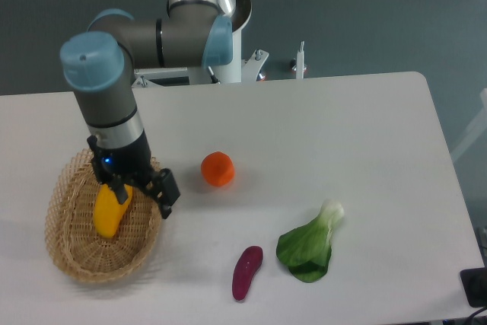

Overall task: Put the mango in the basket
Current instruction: 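Open the gripper to release the mango and lift away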

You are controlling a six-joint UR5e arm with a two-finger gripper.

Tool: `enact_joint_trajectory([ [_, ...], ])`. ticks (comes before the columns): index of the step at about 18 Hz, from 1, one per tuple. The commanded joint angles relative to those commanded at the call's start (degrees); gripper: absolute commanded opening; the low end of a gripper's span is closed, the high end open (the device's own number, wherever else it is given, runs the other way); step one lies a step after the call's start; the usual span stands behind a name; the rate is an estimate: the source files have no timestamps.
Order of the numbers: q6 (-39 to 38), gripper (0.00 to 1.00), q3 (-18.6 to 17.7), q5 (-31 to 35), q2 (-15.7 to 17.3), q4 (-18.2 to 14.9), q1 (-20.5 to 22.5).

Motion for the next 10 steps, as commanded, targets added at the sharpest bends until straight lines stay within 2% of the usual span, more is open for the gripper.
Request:
enact_joint_trajectory([
  [1, 2.72, 1.0, 0.0, 0.26, 0.7, -0.26, 0.53],
  [4, 6.53, 1.0, 0.09, 0.53, 2.73, -5.0, 2.19],
  [10, 7.94, 1.0, -0.35, 0.27, 5.19, -6.5, 5.54],
])
